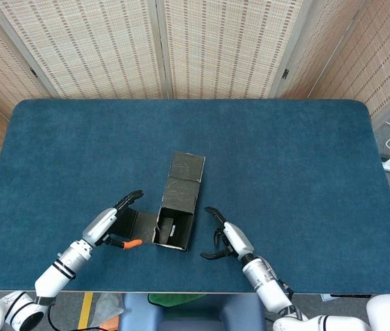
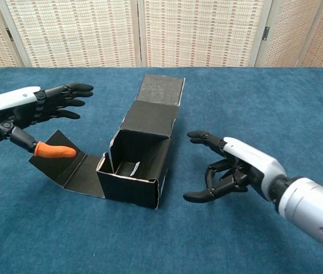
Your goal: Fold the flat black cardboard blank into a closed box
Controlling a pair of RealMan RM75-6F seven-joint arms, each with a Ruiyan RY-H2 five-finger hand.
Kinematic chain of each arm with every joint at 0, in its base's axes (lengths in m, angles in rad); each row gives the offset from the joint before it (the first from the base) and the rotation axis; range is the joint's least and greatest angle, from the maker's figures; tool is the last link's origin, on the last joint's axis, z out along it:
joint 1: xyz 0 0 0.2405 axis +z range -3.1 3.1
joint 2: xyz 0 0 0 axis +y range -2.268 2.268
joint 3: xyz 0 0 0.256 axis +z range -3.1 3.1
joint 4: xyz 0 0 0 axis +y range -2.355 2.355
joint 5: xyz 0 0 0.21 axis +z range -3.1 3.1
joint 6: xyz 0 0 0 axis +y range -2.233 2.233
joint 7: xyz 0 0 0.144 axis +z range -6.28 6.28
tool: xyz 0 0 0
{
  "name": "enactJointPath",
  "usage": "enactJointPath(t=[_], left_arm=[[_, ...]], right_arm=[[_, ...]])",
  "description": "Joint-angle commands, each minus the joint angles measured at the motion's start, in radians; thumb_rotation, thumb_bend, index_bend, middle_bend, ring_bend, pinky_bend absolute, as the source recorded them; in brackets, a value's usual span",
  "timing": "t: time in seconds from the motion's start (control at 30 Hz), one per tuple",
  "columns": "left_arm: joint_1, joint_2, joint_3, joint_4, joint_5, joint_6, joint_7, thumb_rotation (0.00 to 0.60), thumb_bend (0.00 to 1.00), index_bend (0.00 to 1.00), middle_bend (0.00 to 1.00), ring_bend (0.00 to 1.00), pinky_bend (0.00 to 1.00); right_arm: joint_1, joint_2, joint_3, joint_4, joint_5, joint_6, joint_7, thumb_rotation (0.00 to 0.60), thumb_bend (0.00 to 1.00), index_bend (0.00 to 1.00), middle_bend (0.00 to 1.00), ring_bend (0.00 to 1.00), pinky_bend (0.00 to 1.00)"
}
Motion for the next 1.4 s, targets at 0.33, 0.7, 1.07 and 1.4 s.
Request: enactJointPath(t=[0.33, 0.7, 1.07, 1.4], left_arm=[[0.01, 0.015, 0.003, 0.019, 0.025, 0.013, -0.069, 0.6, 0.23, 0.0, 0.0, 0.0, 0.11], [0.018, 0.014, 0.007, 0.049, 0.033, 0.017, -0.12, 0.6, 0.23, 0.0, 0.0, 0.0, 0.11], [0.067, -0.02, -0.027, 0.065, 0.01, 0.11, -0.079, 0.6, 0.23, 0.02, 0.01, 0.02, 0.23], [0.124, -0.094, -0.034, 0.133, 0.135, 0.335, 0.102, 0.6, 0.23, 0.48, 0.51, 0.68, 0.84]], right_arm=[[0.013, -0.213, 0.094, 0.149, 0.093, -0.05, -0.086, 0.6, 0.0, 0.0, 0.0, 0.57, 1.0], [0.05, -0.335, 0.177, 0.283, 0.063, -0.08, -0.036, 0.6, 0.0, 0.0, 0.0, 0.58, 1.0], [0.094, -0.446, 0.258, 0.513, -0.044, 0.002, 0.089, 0.6, 0.26, 0.41, 0.61, 0.76, 1.0], [0.121, -0.3, 0.377, 0.369, -0.037, -0.109, 0.328, 0.6, 0.3, 0.49, 0.65, 0.77, 1.0]])
